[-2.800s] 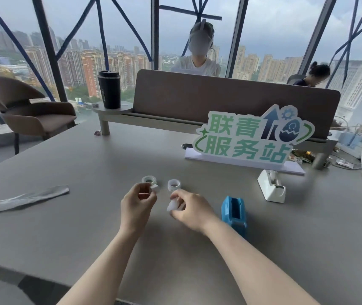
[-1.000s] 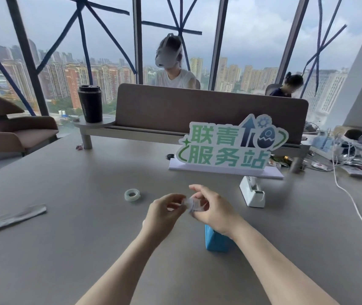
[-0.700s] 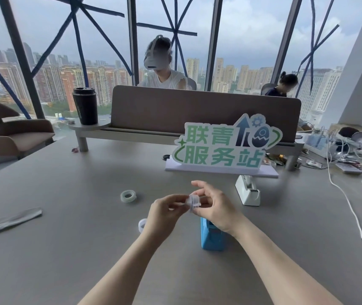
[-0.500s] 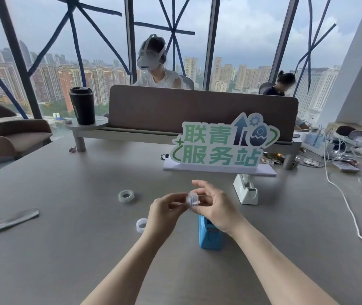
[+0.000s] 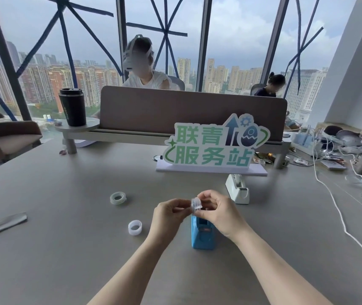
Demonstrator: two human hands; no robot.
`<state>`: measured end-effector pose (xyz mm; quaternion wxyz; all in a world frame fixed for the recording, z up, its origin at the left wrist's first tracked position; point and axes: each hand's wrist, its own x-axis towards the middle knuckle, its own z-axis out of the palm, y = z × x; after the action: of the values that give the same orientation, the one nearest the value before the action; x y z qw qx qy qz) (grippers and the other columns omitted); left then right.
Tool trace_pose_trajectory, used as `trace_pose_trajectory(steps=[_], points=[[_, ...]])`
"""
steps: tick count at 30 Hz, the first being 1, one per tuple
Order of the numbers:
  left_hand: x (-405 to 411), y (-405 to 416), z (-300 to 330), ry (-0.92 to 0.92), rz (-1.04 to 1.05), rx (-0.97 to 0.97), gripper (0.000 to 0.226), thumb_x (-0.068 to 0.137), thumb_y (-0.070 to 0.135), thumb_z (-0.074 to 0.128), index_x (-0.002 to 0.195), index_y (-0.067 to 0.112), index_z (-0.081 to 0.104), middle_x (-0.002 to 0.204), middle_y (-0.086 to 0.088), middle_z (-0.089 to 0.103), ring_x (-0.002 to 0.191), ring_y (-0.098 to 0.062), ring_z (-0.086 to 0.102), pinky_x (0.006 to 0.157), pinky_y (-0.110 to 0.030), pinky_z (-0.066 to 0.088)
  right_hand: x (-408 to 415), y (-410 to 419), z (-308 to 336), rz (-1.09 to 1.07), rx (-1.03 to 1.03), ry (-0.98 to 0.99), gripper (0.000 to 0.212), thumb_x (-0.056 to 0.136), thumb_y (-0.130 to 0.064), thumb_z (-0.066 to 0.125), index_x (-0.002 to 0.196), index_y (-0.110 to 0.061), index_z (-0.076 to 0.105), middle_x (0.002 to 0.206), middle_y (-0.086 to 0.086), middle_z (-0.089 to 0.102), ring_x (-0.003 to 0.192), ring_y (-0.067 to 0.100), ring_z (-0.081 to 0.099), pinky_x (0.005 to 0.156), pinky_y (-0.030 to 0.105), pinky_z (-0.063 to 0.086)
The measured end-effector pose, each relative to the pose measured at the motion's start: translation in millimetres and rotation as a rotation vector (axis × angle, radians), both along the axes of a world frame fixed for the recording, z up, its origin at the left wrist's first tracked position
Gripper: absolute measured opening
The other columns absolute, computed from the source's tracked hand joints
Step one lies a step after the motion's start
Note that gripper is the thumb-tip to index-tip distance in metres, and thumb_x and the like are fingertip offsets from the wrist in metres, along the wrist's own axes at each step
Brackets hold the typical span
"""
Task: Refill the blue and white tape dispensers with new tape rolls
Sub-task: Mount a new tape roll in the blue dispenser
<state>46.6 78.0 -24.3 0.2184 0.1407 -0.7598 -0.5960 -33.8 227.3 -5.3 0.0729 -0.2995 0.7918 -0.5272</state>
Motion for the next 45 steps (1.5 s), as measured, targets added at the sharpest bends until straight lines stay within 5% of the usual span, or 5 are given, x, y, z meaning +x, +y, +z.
trace_pose_trajectory(steps=[10,22,32,39,45], points=[[-15,12,-2,-0.085,-0.001,-0.226,0.016,0.083,0.009,0.071,0.092,0.019,0.079,0.076,0.008,0.074,0.059,0.014,0.061,0.059,-0.006,0.046,-11,14,-2,-0.064,0.142,0.075,0.038,0.073,-0.020,0.083,0.108,-0.026,0.068,0.103,-0.008,0.072,0.099,0.006,0.066,0.094,0.030,0.052],[-20,11,-4,-0.141,0.057,-0.268,0.017,0.080,0.009,0.070,0.091,0.019,0.078,0.081,0.007,0.073,0.067,0.004,0.063,0.058,-0.002,0.043,-17,7,0,-0.066,0.355,0.228,0.040,0.078,-0.027,0.076,0.117,-0.022,0.065,0.116,-0.002,0.070,0.106,0.016,0.063,0.094,0.031,0.049],[-17,9,-12,-0.154,0.049,-0.239,0.019,0.081,0.012,0.071,0.098,0.017,0.078,0.094,0.003,0.076,0.078,-0.010,0.068,0.073,-0.019,0.049,-13,11,-7,-0.075,0.351,0.215,0.047,0.080,-0.028,0.074,0.124,-0.028,0.061,0.121,-0.008,0.067,0.112,0.011,0.061,0.087,0.020,0.042],[-12,13,-11,-0.133,0.045,-0.211,0.022,0.082,0.011,0.066,0.101,0.018,0.076,0.093,0.003,0.075,0.075,0.000,0.067,0.069,-0.009,0.046,-9,15,-7,-0.110,0.322,0.390,0.012,0.082,-0.023,0.072,0.094,-0.024,0.071,0.096,-0.010,0.072,0.081,0.008,0.058,0.072,0.026,0.046],[-11,14,-11,-0.124,0.040,-0.219,0.022,0.083,0.011,0.063,0.100,0.020,0.075,0.096,0.004,0.075,0.079,-0.001,0.069,0.063,-0.001,0.043,-10,8,0,-0.104,0.349,0.452,0.012,0.086,-0.026,0.067,0.097,-0.022,0.072,0.096,-0.007,0.072,0.088,0.015,0.064,0.077,0.034,0.053]])
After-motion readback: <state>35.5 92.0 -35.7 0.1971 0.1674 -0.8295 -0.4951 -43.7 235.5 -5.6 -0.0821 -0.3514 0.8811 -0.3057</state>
